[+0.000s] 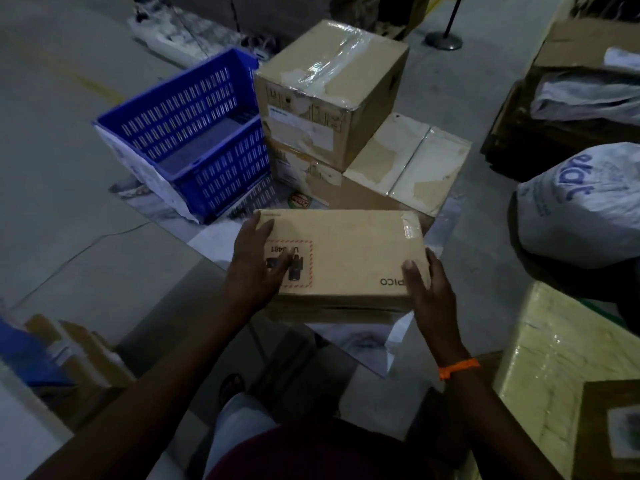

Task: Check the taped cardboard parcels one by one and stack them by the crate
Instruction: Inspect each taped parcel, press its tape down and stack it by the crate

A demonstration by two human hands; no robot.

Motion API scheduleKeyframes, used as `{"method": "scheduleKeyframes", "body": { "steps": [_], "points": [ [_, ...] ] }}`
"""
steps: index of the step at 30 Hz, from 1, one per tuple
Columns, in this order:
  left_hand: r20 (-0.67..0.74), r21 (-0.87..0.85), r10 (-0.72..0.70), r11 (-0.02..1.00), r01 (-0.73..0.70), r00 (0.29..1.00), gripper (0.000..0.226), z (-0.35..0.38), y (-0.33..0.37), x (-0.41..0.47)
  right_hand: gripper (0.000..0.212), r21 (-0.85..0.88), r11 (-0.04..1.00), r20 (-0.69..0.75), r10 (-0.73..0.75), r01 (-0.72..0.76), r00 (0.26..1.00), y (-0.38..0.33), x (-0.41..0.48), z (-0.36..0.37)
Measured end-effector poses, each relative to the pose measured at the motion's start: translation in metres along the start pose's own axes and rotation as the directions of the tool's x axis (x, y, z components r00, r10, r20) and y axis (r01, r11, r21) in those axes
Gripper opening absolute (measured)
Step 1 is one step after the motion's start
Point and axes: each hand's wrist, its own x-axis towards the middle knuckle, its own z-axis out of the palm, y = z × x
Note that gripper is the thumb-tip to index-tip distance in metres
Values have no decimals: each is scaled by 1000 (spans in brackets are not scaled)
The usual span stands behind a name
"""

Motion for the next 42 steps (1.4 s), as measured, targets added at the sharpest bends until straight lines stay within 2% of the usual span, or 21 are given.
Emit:
{"method": "scheduleKeyframes", "body": {
  "steps": [2, 3, 5, 6, 8, 10, 12, 15, 18, 21, 23, 26, 28, 29, 32, 34, 36, 39, 41, 42],
  "points": [
    [-118, -203, -41, 979, 16, 992, 74, -2, -1, -9, 78, -28, 999, 47, 36, -34, 998, 7, -6, -6],
    [-116, -233, 8, 972, -35, 993, 78, -2, -5, -15, 82, -55, 998, 62, 21, -17, 998, 8, -4, -10],
    [-34, -157, 223, 962, -225, 974, 93, -4, -20, -28, 94, -128, 991, 92, -17, 29, 996, 5, 8, -19],
    [19, -99, 332, 939, -328, 943, 100, -5, -31, -31, 97, -170, 984, 109, -42, 60, 993, 4, 17, -24],
    [80, -38, 460, 888, -458, 884, 100, -11, -50, -27, 95, -284, 946, 195, -104, 157, 975, -3, 41, -30],
    [95, -18, 481, 876, -482, 871, 94, -17, -58, -20, 94, -395, 884, 324, -119, 248, 939, -15, 68, -30],
    [74, -8, 474, 880, -475, 877, 92, -19, -60, -17, 90, -425, 856, 407, -110, 294, 907, -25, 88, -22],
    [-45, -50, 413, 908, -415, 910, 90, -21, -54, -14, 95, -421, 852, 434, -113, 312, 894, -28, 101, -8],
    [-148, -206, 271, 932, -298, 951, 82, -30, -42, -13, 99, -453, 866, 384, -27, 214, 923, -26, 95, 2],
    [-230, -141, 283, 937, -320, 931, 69, -42, -28, 0, 92, -454, 881, 340, 37, 129, 940, -35, 81, -4],
    [-254, -121, 306, 931, -344, 917, 68, -50, -12, 18, 79, -364, 930, 319, 180, -55, 931, -40, 74, -13],
    [-240, -167, 230, 947, -274, 943, 67, -52, 24, 53, 48, -171, 889, 400, 457, -425, 795, -45, 54, -12],
    [-140, -116, 188, 972, -205, 972, 66, -36, 38, 76, 35, -22, 804, 466, 534, -595, 705, -32, 35, 5],
    [-44, -67, 174, 982, -177, 984, 66, -25, 39, 84, 34, 45, 763, 483, 549, -645, 682, -20, 26, 14],
    [297, 92, 72, 990, -104, 952, 79, 18, 33, 82, 33, 166, 684, 506, 558, -710, 657, 19, 5, 30],
    [419, 157, 97, 972, -177, 903, 79, 40, 31, 67, 24, 204, 609, 506, 605, -766, 615, 37, -8, 30],
    [447, 178, 173, 944, -277, 878, 74, 51, 28, 52, 21, 229, 554, 482, 650, -801, 588, 49, -15, 30],
    [447, 174, 244, 920, -351, 861, 73, 56, 12, 26, 35, 271, 534, 432, 676, -801, 597, 53, -12, 29],
    [423, 179, 262, 914, -364, 867, 70, 53, -1, 7, 36, 289, 576, 410, 647, -764, 643, 47, -7, 27],
    [406, 180, 261, 917, -357, 876, 69, 50, -6, -4, 34, 261, 642, 391, 613, -721, 687, 43, -6, 25]
  ]
}}
